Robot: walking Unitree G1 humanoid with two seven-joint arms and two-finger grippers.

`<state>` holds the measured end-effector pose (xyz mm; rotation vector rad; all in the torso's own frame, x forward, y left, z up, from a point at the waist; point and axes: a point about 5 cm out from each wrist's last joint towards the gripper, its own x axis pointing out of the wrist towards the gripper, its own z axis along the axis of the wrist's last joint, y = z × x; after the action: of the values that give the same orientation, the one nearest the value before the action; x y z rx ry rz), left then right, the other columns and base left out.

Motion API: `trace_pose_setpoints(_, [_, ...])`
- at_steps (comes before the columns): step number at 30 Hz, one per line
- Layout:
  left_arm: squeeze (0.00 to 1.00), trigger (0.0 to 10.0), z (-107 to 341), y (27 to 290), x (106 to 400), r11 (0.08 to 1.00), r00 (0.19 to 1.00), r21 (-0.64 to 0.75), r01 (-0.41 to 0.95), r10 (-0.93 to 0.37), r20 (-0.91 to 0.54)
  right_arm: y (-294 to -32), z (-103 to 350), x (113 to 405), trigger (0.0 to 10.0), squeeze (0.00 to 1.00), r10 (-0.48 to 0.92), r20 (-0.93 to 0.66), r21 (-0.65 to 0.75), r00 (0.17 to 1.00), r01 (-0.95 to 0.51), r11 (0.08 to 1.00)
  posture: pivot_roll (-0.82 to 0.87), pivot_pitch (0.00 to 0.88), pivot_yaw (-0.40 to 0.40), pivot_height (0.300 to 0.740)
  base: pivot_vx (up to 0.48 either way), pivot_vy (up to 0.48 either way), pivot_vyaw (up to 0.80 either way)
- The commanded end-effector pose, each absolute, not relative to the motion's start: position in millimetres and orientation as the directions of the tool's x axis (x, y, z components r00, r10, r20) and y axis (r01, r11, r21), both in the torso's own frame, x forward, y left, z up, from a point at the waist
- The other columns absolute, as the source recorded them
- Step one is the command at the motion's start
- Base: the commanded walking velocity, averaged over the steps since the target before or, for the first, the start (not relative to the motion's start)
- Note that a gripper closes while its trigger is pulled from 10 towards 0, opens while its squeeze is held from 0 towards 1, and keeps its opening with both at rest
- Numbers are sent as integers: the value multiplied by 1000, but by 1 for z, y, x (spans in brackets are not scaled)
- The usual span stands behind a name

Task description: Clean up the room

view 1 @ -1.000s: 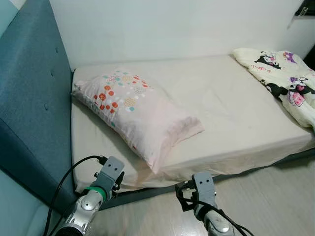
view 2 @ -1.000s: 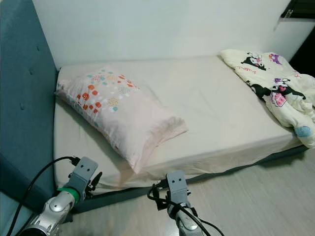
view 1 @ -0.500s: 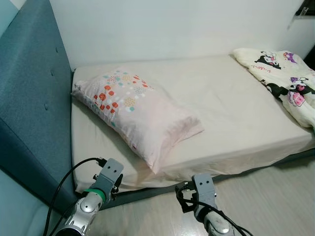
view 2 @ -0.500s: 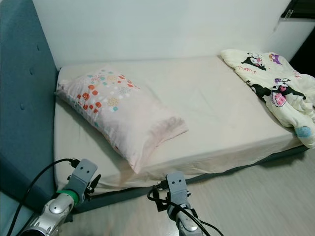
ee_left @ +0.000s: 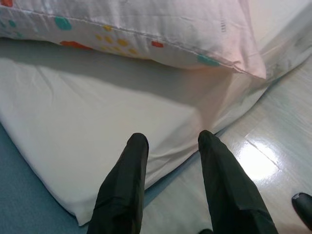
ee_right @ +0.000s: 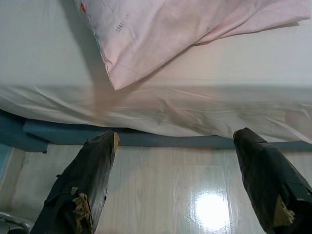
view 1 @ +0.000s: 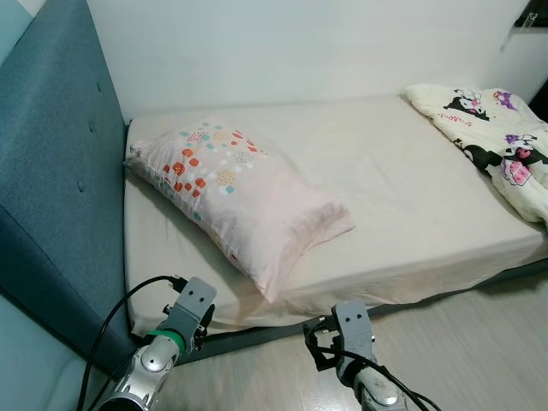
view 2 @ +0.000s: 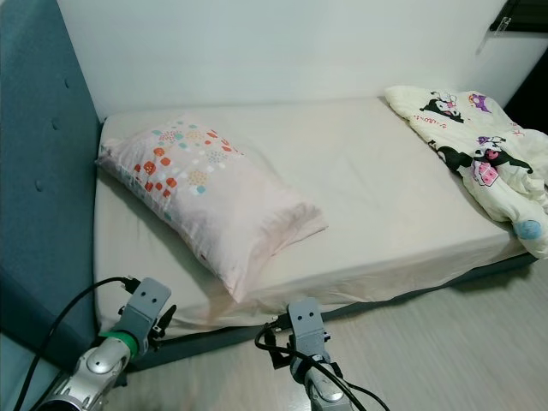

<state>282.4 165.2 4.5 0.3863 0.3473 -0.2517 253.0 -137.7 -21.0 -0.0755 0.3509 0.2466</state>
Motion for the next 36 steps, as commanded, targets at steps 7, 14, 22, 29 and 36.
trace_pose_setpoints(7, [0,10000,1,163,280,896,902,313,314,-179,-392,-142,-24,251,10000,0,215,-369,-29,904,-242,970,39,17,-15,740,0,0,0])
trace_pose_setpoints(14, [0,10000,1,162,281,900,904,306,311,-180,-389,-143,-24,252,10000,0,214,-370,-33,904,-242,970,38,18,-17,740,0,0,0])
trace_pose_setpoints(22, [0,10000,0,162,281,898,901,308,315,-180,-394,-143,-24,252,10000,0,210,-371,-32,905,-238,971,38,18,-17,740,0,0,0])
trace_pose_setpoints(29, [0,10000,1,162,281,898,901,309,314,-179,-396,-143,-24,252,10000,0,209,-372,-29,904,-236,971,38,19,-14,740,0,0,0])
trace_pose_setpoints(36, [0,10000,0,162,281,898,900,310,311,-174,-399,-144,-24,252,10000,0,207,-373,-28,904,-235,972,38,19,-14,740,0,0,0])
